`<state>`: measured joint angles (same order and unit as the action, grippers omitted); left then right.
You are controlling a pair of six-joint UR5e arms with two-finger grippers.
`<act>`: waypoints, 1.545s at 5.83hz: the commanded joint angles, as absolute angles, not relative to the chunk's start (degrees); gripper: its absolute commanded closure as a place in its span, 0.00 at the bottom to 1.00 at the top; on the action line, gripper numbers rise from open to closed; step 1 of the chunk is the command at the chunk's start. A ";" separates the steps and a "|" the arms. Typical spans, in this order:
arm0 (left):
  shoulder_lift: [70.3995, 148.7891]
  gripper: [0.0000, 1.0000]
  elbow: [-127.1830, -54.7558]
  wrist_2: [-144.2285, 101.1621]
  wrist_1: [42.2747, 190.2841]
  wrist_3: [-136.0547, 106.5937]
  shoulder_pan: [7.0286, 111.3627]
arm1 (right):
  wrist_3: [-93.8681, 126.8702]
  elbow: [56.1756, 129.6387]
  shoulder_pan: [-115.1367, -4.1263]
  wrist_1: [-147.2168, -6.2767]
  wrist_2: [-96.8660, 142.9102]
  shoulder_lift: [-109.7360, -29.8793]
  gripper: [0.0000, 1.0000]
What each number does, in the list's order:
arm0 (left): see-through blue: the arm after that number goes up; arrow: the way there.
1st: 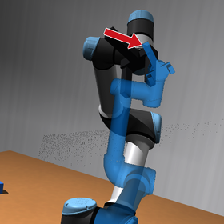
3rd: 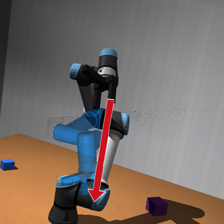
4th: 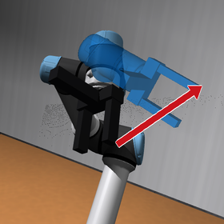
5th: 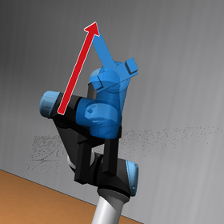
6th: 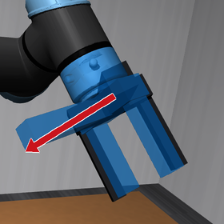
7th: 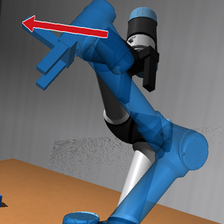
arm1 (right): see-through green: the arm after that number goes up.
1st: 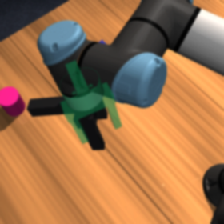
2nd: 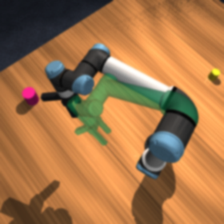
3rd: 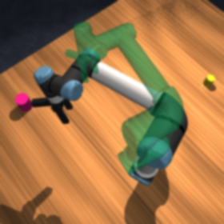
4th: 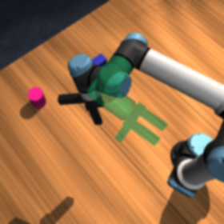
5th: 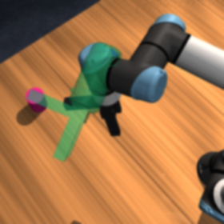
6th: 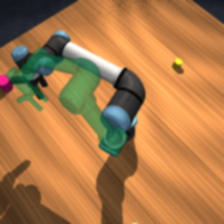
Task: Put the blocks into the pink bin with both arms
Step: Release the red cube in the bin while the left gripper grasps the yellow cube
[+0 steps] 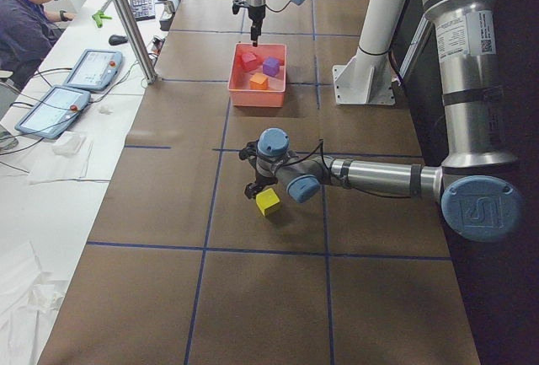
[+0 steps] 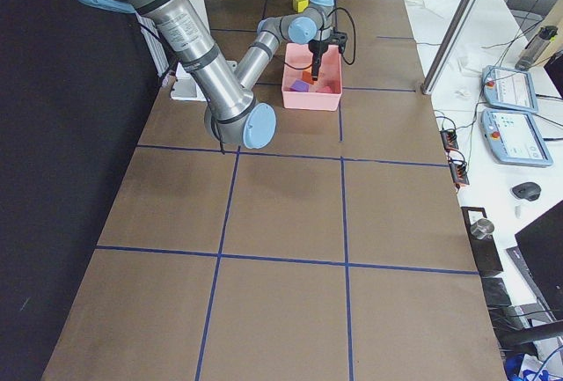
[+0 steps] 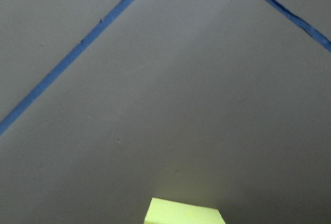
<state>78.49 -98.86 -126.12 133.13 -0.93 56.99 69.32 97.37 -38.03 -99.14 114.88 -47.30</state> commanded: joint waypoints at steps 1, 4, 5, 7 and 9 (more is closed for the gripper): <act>78.66 0.00 -96.96 -126.56 133.24 -0.79 56.60 | 69.26 97.56 -38.06 -99.14 114.87 -47.46 0.00; 79.97 0.00 -93.96 -126.56 132.98 -1.23 56.25 | 69.26 97.47 -37.97 -99.14 114.87 -48.25 0.00; 81.02 0.00 -92.13 -126.56 132.98 -1.40 55.47 | 69.26 97.56 -37.97 -99.05 114.87 -48.34 0.00; 82.88 0.35 -90.53 -126.74 132.37 -1.49 54.32 | 69.26 97.65 -37.97 -99.05 114.87 -48.25 0.00; 82.97 0.58 -91.40 -131.03 131.93 -1.58 54.49 | 69.26 97.91 -37.97 -99.05 114.87 -48.16 0.00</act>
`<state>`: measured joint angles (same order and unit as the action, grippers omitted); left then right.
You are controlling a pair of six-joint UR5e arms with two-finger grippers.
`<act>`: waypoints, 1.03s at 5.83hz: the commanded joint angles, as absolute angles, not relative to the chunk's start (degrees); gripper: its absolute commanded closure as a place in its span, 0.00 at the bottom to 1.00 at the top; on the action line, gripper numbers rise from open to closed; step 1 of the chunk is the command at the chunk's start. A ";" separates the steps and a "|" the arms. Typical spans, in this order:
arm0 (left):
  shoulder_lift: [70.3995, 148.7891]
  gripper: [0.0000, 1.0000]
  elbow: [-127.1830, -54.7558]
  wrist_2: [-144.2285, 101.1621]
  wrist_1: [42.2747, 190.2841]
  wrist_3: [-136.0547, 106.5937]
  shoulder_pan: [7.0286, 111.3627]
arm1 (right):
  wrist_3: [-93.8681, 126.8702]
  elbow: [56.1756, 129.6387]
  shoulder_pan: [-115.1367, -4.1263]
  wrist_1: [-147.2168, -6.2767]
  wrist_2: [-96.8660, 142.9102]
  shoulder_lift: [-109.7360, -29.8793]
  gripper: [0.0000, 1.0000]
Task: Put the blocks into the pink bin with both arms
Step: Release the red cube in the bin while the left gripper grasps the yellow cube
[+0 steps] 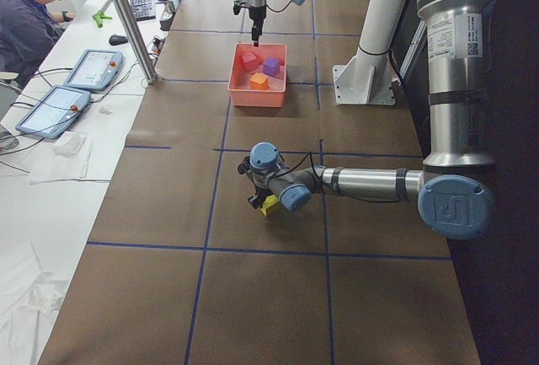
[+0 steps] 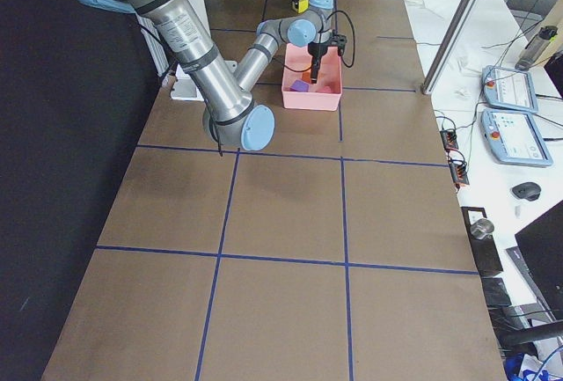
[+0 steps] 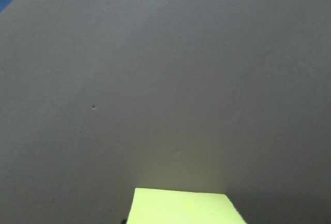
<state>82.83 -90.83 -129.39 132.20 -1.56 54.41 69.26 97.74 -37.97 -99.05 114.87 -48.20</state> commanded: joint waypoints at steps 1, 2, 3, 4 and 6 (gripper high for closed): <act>83.32 0.58 -93.76 -130.78 130.36 -1.67 55.01 | 69.26 98.61 -38.06 -99.05 114.87 -48.34 0.00; 87.32 0.57 -98.04 -130.43 123.99 -6.63 58.85 | 69.26 98.87 -38.14 -99.05 114.87 -48.51 0.00; 91.37 0.57 -104.00 -130.26 113.83 -12.07 60.19 | 69.08 100.70 -38.14 -99.05 114.96 -49.99 0.00; 98.02 0.57 -108.76 -129.82 101.64 -21.79 60.03 | 65.86 103.25 -38.41 -99.14 114.96 -52.45 0.00; 117.06 0.57 -110.13 -125.09 79.29 -41.72 53.93 | 55.44 105.37 -42.77 -99.23 117.14 -56.58 0.00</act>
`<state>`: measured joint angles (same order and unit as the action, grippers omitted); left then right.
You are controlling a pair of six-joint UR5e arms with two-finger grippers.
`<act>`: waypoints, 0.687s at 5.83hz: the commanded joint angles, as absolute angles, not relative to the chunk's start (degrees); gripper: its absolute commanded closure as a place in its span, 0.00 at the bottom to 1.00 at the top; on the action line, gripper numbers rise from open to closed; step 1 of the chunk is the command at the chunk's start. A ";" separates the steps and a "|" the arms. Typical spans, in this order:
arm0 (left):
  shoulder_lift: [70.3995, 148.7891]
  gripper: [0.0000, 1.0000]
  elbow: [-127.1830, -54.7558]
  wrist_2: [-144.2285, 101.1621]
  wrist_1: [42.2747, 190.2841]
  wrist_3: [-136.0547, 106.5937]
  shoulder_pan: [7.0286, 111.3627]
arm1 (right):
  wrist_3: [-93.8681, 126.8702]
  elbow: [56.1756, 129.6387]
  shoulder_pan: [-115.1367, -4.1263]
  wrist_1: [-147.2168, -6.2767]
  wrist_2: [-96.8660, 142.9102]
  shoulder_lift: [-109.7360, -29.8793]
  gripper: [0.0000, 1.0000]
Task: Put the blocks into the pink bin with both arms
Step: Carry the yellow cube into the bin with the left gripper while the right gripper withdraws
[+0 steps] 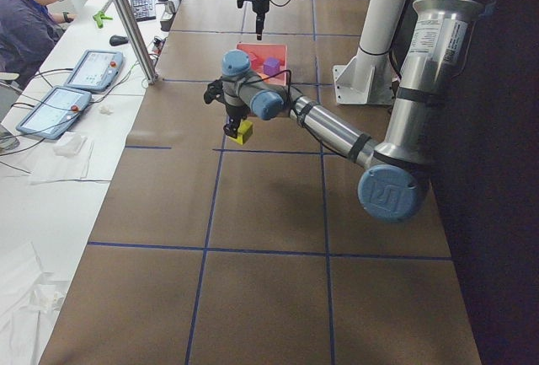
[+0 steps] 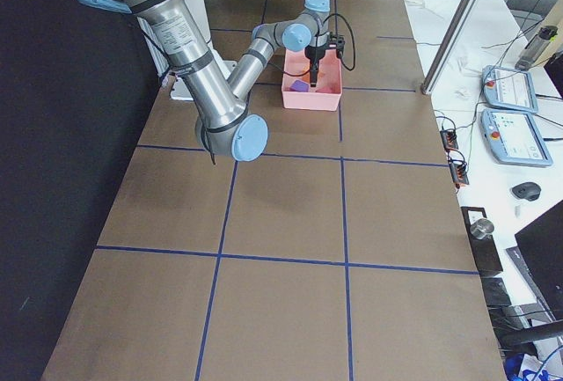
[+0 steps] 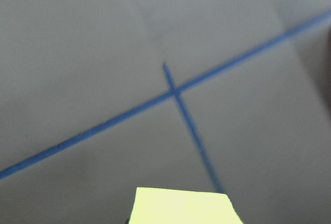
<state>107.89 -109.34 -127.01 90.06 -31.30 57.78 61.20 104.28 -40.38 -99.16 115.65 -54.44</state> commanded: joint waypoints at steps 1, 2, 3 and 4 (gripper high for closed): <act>122.29 0.54 -110.04 -124.11 76.15 -51.32 49.35 | 49.02 106.69 -46.63 -99.32 120.99 -59.91 0.00; 126.26 0.54 -109.34 -120.19 76.03 -60.90 43.48 | 41.39 107.22 -50.50 -99.32 123.11 -63.25 0.00; 131.08 0.54 -105.86 -115.80 76.37 -67.70 38.28 | 34.44 107.40 -53.67 -99.32 123.40 -66.24 0.00; 135.92 0.53 -99.47 -115.14 76.72 -69.76 37.80 | 30.36 107.75 -54.83 -99.23 123.40 -68.27 0.00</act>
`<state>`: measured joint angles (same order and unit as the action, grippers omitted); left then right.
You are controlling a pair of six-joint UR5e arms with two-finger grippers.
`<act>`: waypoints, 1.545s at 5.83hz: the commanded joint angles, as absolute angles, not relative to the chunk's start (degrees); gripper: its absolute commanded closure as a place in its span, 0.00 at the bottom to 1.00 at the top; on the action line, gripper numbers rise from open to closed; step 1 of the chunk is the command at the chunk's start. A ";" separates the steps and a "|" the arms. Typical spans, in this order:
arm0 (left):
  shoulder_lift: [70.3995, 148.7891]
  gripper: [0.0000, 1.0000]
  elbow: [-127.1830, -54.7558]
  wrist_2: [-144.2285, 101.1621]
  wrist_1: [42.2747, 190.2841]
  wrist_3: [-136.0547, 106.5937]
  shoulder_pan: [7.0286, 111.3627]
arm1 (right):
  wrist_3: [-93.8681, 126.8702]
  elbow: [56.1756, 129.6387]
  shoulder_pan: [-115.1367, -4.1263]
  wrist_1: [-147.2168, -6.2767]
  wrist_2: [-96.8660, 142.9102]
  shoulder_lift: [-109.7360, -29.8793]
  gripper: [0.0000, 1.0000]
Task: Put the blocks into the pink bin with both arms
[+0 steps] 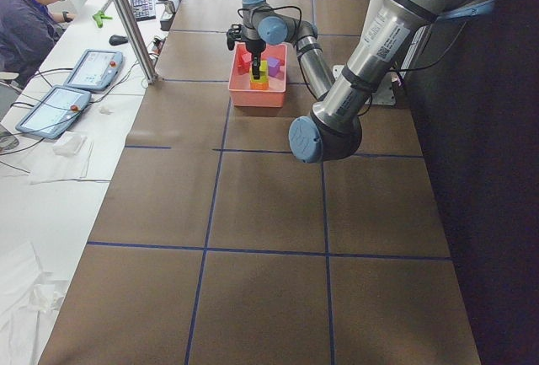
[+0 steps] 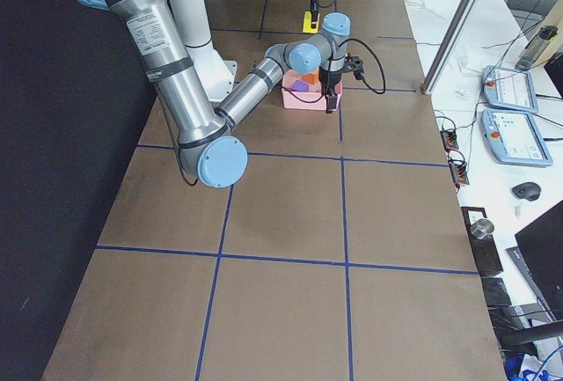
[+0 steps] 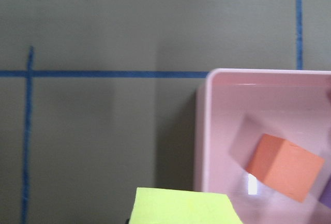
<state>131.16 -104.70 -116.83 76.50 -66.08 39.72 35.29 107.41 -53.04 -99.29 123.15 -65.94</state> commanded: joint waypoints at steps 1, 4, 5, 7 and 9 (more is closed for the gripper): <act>135.88 0.01 -98.88 -113.22 77.16 -69.00 37.79 | 29.80 109.15 -55.02 -99.23 123.40 -69.94 0.00; 132.21 0.00 -102.37 -112.23 76.46 -57.52 39.72 | 21.23 110.21 -59.13 -99.32 124.79 -74.95 0.00; 127.75 0.00 -106.48 -112.41 76.46 -51.91 41.55 | 14.22 110.65 -63.33 -98.97 128.02 -79.06 0.00; 119.57 0.00 -108.89 -121.25 76.55 -32.63 51.71 | -3.77 111.27 -73.25 -99.49 129.02 -87.59 0.00; 109.65 0.00 -108.20 -126.09 77.08 -11.45 64.79 | -19.78 110.75 -83.27 -99.49 130.25 -95.85 0.00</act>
<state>114.32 -108.56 -123.27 76.91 -22.10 58.13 -11.63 111.02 -78.32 -99.46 129.91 -91.80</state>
